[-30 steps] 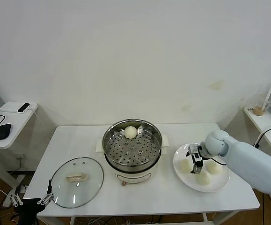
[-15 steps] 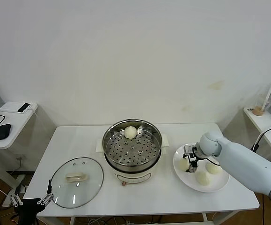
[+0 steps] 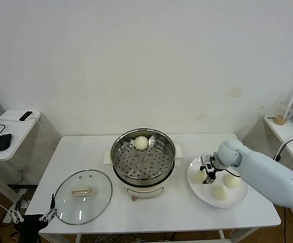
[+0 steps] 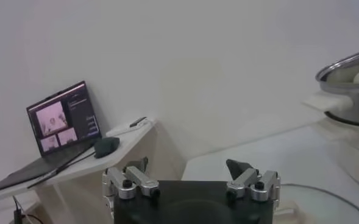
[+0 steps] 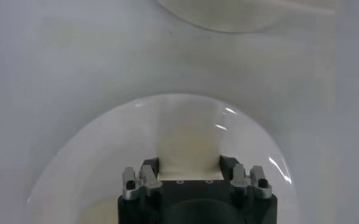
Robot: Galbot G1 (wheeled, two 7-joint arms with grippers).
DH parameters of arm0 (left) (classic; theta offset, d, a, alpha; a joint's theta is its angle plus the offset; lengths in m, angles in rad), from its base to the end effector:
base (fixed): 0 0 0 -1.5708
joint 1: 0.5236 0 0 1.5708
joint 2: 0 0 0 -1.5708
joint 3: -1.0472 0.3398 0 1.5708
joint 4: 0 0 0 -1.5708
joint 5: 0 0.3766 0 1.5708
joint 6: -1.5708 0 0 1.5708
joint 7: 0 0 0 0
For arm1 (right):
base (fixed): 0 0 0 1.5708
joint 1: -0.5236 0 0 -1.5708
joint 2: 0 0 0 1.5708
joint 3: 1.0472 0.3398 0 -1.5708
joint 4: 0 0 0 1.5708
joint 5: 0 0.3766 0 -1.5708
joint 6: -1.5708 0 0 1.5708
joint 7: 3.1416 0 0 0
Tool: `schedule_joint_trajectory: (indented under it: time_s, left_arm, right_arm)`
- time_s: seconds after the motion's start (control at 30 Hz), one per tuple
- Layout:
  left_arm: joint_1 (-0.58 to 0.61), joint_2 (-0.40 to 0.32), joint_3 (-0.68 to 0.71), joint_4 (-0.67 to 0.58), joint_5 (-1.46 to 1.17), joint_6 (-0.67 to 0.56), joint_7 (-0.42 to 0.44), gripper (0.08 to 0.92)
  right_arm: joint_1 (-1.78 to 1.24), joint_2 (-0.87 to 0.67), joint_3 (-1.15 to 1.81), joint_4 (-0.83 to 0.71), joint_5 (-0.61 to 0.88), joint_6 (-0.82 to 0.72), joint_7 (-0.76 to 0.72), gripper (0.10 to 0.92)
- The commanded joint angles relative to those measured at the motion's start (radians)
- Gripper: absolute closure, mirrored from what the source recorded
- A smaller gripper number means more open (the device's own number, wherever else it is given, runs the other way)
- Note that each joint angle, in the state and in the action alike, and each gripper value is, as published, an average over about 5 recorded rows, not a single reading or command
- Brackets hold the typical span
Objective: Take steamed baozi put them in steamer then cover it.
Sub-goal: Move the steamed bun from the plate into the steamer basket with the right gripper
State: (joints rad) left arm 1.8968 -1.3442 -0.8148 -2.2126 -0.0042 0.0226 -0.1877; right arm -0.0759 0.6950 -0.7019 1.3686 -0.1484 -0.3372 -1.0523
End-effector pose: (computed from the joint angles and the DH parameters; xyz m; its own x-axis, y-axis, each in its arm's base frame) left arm 0.1217 0.1101 -0.2777 -0.9567 -0.2701 0.1086 -0.2109 0.9003 0.3808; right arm 0.5102 -0.0968 -0.1974 -0.2510 -0.1311 0.9591 -0.9638 -0.0577 -0.2602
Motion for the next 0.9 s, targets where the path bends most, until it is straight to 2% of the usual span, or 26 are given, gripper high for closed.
schedule_joint_trajectory:
  time_s: [0.03,0.23,0.43,0.73,0.9]
  left_arm:
    - [0.001,0.001,0.001,-0.001,-0.001,0.000,0.000,0.177]
    - [0.000,0.007,0.004,-0.007,-0.005,-0.001,-0.001,0.177]
    - [-0.002,0.007,0.006,-0.025,-0.010,-0.001,-0.001,0.177]
    - [-0.007,0.011,-0.018,-0.038,-0.016,-0.001,-0.001,0.177]
    - [-0.008,0.013,-0.034,-0.041,-0.020,0.001,0.000,0.177]
  right_arm:
    - [0.159,-0.097,-0.072,0.086,0.082,-0.005,-0.015,0.406]
    - [0.391,-0.143,-0.179,0.177,0.232,-0.049,-0.011,0.403]
    - [0.565,-0.084,-0.287,0.261,0.403,-0.136,0.051,0.392]
    - [0.685,0.173,-0.383,0.234,0.615,-0.242,0.146,0.389]
    - [0.617,0.343,-0.391,0.142,0.648,-0.286,0.194,0.389]
